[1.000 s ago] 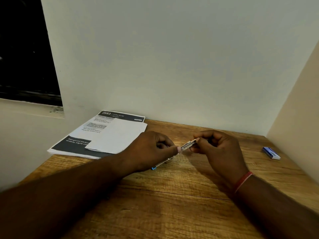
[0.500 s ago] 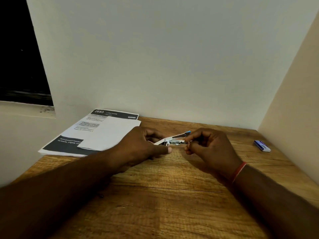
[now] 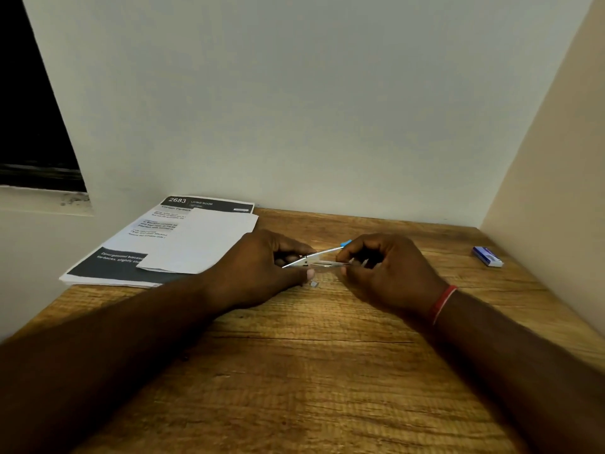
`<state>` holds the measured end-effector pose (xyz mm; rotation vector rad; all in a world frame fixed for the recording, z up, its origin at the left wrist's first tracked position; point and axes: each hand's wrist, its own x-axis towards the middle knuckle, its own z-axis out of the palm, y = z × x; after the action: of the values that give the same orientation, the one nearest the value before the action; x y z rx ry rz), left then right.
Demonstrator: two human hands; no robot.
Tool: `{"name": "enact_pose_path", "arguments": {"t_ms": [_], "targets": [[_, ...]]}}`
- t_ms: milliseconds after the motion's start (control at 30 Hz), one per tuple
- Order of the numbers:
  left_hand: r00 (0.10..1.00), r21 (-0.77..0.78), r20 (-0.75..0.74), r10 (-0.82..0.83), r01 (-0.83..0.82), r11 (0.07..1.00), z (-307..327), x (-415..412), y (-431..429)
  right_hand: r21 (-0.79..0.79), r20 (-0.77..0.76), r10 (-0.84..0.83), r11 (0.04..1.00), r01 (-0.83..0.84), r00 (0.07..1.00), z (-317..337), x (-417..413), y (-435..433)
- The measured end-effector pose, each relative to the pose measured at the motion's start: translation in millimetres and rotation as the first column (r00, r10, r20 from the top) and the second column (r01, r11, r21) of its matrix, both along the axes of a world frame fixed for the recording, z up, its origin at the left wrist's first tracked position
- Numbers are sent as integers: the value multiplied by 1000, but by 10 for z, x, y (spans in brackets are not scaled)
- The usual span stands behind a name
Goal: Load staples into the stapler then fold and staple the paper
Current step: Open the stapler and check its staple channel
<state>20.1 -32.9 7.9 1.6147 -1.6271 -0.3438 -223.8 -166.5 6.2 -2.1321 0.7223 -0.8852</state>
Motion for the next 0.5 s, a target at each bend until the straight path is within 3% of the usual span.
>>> {"name": "enact_pose_path", "arguments": {"t_ms": [233,367,500], "targets": [[999,60,40,19,-22,998,14,-6,-23,-42,-46,-30,999,28,999,50,1,-13],[993,56,116,15,-21,998,31,-13,-18,-141,-63,-31,990,22,997,62,11,-5],[994,68,112,7,-15,998,41,-13,-12,-115,-53,-39,993,32,998,45,21,-29]]}}
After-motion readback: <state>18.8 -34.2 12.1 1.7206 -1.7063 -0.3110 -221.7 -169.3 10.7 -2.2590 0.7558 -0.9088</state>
